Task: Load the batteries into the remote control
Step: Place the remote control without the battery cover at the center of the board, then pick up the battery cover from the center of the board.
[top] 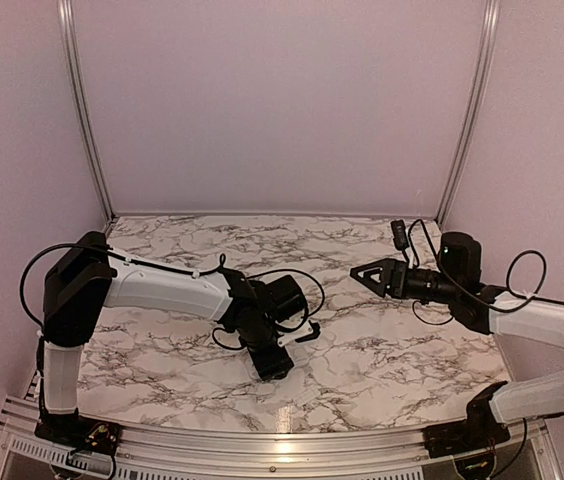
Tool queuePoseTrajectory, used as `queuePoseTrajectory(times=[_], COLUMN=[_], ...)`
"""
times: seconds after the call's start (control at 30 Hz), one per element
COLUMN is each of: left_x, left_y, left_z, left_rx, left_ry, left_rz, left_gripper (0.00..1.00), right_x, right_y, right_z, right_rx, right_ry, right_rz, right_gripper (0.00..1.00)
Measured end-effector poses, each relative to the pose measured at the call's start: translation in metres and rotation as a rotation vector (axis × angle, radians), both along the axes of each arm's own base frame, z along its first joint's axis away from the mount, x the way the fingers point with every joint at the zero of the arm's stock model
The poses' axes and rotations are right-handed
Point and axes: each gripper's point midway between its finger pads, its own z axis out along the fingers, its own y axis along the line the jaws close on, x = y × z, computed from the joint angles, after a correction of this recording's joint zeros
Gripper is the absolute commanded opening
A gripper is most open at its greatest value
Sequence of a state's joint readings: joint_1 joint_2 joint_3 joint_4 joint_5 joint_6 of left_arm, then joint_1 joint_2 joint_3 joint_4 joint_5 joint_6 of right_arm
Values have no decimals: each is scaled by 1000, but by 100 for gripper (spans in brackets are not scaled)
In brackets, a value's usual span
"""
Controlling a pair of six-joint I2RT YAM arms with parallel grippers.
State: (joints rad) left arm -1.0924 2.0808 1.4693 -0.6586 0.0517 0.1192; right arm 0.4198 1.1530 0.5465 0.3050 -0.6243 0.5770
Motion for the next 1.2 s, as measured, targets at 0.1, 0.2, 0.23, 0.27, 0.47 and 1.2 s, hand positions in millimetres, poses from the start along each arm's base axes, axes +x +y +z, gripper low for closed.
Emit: queuePoseTrajectory(times=[0.1, 0.2, 0.23, 0.27, 0.47, 1.2], left_x=[0, -1, 0, 0, 3, -96], left_y=[1, 2, 2, 1, 1, -27], left_z=[1, 2, 3, 6, 56, 54], left_rx=[5, 10, 9, 2, -139, -213], left_ry=[1, 4, 2, -1, -81, -170], left_rz=[-3, -2, -1, 0, 27, -655], left_gripper=[75, 76, 76, 76, 72, 33], right_x=[-1, -1, -1, -1, -8, -36], right_y=[-7, -15, -18, -21, -30, -17], right_z=[13, 25, 28, 31, 39, -17], right_rx=[-5, -3, -4, -3, -34, -139], right_ry=[-51, -91, -101, -109, -154, 42], right_rz=[-30, -63, -77, -90, -106, 92], right_gripper=[99, 99, 99, 99, 94, 92])
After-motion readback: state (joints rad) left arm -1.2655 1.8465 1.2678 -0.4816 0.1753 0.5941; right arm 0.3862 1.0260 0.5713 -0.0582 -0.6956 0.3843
